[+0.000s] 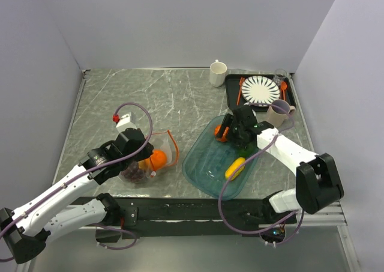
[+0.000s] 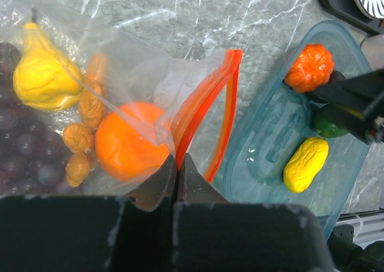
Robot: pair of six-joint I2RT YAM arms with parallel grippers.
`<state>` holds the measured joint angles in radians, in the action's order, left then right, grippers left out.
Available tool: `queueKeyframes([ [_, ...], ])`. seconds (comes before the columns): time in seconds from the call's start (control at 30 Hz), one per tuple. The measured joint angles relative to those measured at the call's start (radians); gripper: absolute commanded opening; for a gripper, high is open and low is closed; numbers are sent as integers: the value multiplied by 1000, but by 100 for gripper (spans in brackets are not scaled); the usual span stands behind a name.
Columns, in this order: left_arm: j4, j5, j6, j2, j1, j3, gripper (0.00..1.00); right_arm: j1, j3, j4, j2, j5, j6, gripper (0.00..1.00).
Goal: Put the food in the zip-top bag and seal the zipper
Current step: Pick up the fake fruit from the bin.
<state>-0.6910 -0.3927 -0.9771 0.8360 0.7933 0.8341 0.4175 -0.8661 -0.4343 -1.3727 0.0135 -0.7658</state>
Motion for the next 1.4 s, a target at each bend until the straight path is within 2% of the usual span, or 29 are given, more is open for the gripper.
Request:
queueKeyframes([
  [0.23,0,3,1,0,0,0,1,-6,-19,62,-99,-3,-80,84],
  [0.5,3,3,7,0,0,0,1,-6,-21,135,-121,-61,-140,83],
  [0.77,18,4,7,11,0,0,1,-8,-41,140,-196,-127,-181,81],
  [0.9,21,4,7,12,0,0,1,-8,-42,144,-232,-128,-188,67],
  [0.93,21,4,7,12,0,0,1,-8,-43,148,-234,-128,-188,60],
  [1.17,22,4,7,12,0,0,1,-8,-37,168,-230,-127,-171,37],
  [1.4,22,4,7,12,0,0,1,-2,26,186,-156,-86,-114,24],
])
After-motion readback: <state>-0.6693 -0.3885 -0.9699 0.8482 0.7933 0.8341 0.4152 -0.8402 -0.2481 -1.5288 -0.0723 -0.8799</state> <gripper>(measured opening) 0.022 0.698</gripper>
